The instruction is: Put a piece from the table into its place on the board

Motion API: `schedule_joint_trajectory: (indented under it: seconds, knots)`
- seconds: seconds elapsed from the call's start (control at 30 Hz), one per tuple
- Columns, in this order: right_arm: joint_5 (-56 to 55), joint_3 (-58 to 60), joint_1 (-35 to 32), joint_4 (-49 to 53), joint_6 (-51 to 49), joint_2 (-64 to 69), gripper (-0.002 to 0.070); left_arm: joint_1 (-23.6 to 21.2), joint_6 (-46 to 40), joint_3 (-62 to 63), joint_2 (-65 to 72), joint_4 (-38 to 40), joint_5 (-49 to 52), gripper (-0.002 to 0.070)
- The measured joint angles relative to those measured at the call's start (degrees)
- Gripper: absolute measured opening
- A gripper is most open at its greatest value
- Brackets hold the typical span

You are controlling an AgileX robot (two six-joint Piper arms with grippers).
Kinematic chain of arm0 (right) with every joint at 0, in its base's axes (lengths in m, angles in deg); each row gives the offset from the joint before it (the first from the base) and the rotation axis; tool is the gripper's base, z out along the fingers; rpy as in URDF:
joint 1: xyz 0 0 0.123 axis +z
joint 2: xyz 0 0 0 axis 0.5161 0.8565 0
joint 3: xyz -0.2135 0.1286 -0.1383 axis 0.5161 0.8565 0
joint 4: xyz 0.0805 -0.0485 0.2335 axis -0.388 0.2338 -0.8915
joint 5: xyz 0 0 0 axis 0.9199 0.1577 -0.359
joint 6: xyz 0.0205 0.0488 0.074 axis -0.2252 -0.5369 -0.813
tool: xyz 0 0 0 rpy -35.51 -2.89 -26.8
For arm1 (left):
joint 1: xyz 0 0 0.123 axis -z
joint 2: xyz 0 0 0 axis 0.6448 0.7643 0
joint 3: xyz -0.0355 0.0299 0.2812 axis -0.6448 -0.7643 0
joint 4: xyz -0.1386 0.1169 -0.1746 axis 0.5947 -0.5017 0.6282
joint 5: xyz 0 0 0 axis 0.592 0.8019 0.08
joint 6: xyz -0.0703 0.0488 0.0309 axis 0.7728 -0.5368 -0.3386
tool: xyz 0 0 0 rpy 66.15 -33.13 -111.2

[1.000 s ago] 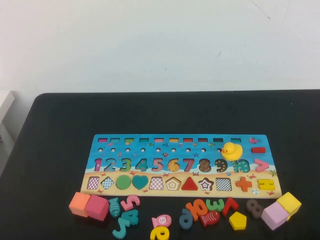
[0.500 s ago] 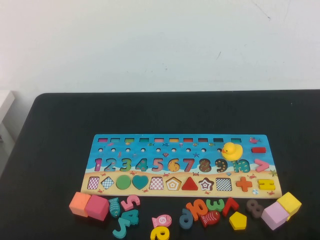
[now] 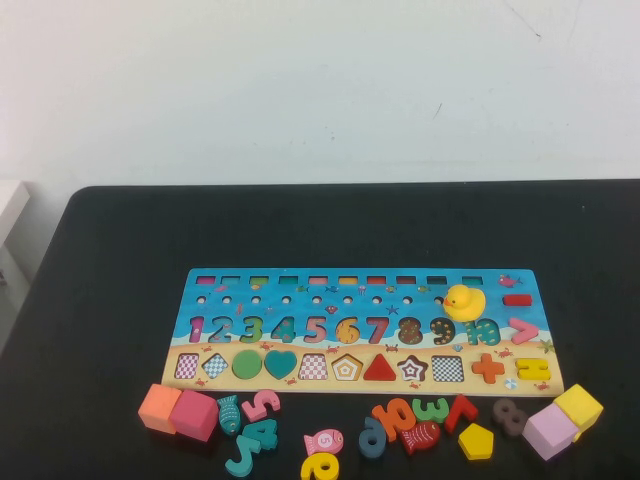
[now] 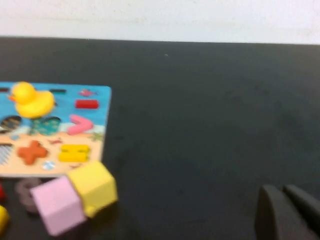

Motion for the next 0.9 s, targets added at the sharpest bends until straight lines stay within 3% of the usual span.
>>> schedule_joint_trajectory:
  seconds: [0.1,0.3,0.53,0.73,0.9]
  knots:
    - [-0.3,0.0,0.0,-6.6,-2.3,0.0,0.0019,0.0,0.0,0.0,0.0,0.0,0.0,-0.0003]
    - [-2.3,0.1,0.0,-32.9,-19.4,0.0,0.0019,0.0,0.0,0.0,0.0,0.0,0.0,-0.0003]
    - [-2.4,0.2,0.0,-36.8,-21.0,0.0,0.0019,0.0,0.0,0.0,0.0,0.0,0.0,-0.0003]
    - [-3.2,0.2,0.0,-36.8,-10.2,0.0,0.0019,0.0,0.0,0.0,0.0,0.0,0.0,-0.0003]
    - [3.0,-6.6,0.0,-36.3,5.7,1.2,0.0019,0.0,0.0,0.0,0.0,0.0,0.0,-0.0003]
